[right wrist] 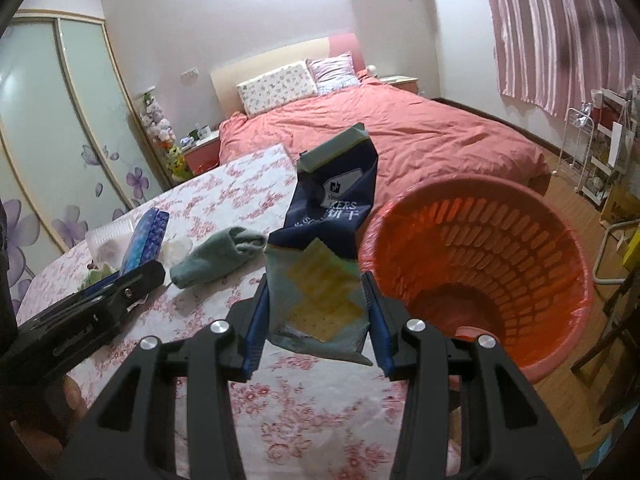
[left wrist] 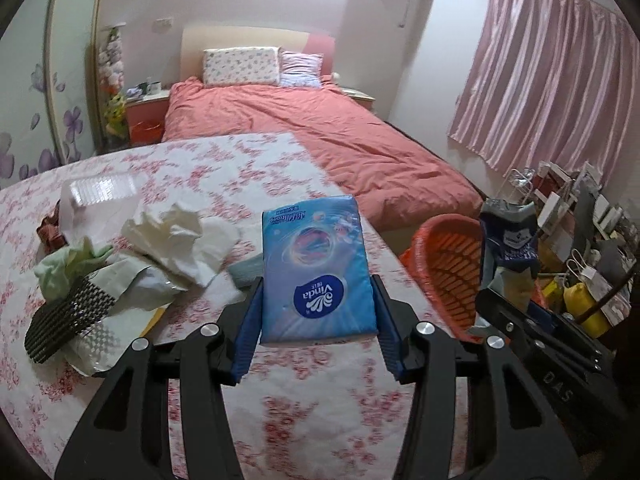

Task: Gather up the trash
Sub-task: 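Carry tissue pack and snack bag over the basket and open both grippers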

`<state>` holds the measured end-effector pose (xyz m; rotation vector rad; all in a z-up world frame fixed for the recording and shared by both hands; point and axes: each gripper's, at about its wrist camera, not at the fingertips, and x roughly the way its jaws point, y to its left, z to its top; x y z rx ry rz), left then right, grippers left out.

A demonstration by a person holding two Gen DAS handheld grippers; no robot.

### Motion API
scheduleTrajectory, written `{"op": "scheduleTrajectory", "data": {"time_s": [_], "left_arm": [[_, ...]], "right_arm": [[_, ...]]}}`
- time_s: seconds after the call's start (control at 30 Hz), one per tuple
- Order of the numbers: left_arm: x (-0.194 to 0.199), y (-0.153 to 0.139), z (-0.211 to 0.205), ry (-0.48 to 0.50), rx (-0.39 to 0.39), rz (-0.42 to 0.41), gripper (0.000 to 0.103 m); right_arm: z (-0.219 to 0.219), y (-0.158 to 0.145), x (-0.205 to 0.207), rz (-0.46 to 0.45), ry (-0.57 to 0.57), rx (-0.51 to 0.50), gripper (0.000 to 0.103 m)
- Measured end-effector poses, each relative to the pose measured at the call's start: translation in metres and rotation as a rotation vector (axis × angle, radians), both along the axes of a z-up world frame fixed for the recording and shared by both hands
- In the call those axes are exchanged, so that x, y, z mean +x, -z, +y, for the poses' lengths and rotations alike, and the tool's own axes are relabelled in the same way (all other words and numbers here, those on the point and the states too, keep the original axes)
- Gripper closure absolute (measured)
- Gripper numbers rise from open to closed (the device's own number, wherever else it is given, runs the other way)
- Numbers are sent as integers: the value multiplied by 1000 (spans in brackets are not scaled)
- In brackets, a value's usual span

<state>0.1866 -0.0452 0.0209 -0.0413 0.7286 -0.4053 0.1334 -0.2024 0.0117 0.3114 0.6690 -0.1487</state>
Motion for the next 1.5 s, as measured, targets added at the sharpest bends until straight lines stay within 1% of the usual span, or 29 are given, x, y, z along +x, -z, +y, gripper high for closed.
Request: {"op": "scheduleTrajectory", "data": {"time_s": [0.3,0.43,0.63,0.87,1.07,1.3,1.5], "left_arm": [[-6,-10,-38,100,-16,-39,52],[-9,-11,-57,144,-19,-46,52],[-7,-9,-91,215,-12,-50,52],[-10,-4,-124,285,-1,-49,52],[-8,2,-143,329,15,-38,52],[-6,10,-159,358,27,-9,52],[-3,16,-172,366,40,9,52]], "right_arm": [[-38,-20,-25,-81,105,-57,60],[-56,-23,-31,-100,153,-74,60],[-88,-21,-35,-115,211,-68,60],[-119,-14,-39,-119,267,-61,60],[-141,-2,-41,-104,291,-39,60],[-151,8,-35,-90,299,-19,60],[-165,18,-27,-82,302,22,60]]}}
